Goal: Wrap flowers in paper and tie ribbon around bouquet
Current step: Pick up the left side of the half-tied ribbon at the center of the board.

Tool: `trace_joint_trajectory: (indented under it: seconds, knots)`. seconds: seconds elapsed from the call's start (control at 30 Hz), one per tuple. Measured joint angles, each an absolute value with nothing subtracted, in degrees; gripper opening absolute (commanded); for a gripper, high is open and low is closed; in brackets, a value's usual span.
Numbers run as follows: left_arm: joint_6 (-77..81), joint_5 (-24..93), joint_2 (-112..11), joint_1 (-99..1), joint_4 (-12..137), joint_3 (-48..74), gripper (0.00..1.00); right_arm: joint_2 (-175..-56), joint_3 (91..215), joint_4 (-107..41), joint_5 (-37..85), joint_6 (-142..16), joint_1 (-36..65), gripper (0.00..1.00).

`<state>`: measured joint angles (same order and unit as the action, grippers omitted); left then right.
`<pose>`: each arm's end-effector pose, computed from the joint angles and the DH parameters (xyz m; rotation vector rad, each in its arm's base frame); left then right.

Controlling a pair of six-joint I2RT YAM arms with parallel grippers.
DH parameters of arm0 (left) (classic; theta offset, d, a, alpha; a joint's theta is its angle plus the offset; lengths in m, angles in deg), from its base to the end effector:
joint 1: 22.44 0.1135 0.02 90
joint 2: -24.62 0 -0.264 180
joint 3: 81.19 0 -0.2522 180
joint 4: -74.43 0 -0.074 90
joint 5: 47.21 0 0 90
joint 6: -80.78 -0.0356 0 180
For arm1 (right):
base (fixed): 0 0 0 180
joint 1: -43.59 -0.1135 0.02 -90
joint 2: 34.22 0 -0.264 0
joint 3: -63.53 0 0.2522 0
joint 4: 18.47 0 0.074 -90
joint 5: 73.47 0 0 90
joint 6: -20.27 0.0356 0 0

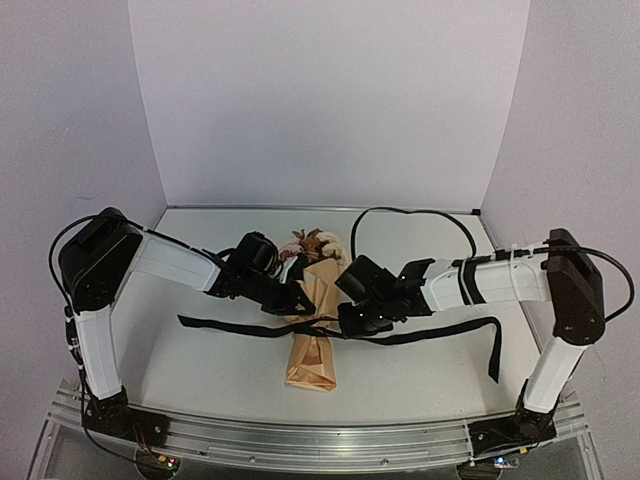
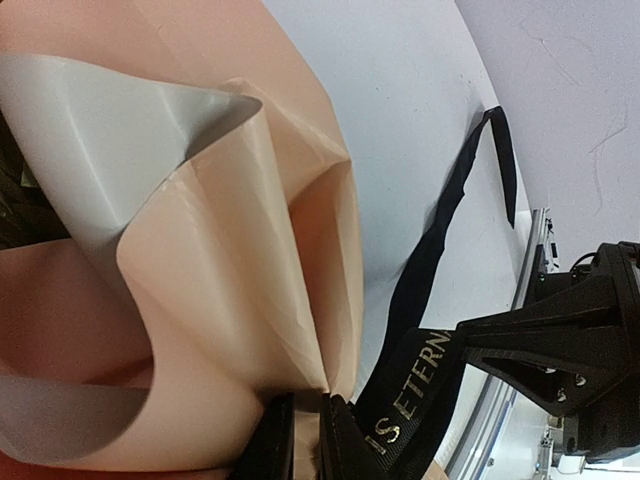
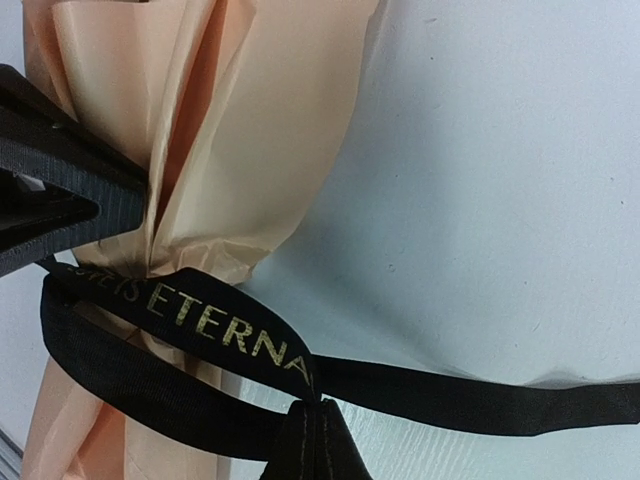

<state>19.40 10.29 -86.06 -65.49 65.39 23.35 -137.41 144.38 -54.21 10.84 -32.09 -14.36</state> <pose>0.2747 -0.2828 0.1424 0.6286 2.4799 -1.2270 0.2001 0.3129 0.1818 -0.4311 2.6211 0.4740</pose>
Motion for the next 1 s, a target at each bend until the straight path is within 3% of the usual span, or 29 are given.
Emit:
trace_joint_trajectory:
  seconds: [0.3,0.5,0.73,1.0]
  knots:
    - [17.3,12.0,-77.7,-65.5,64.6,25.3,0.4,-134.5,147.1,-54.8,9.1,-32.0,-14.4,0.0]
    - [13.9,12.1,-69.5,-65.6,65.9,26.5,0.44,-133.7,149.9,-54.6,7.9,-32.3,-14.4,0.0]
    - [10.0,11.5,-70.0,-67.1,66.3,26.8,0.52,-132.3,149.5,-53.6,6.8,-32.4,-14.4,0.0]
    - [8.4,10.6,-72.8,-68.1,66.6,26.8,0.54,-129.0,147.0,-48.9,5.5,-29.7,-14.4,0.0]
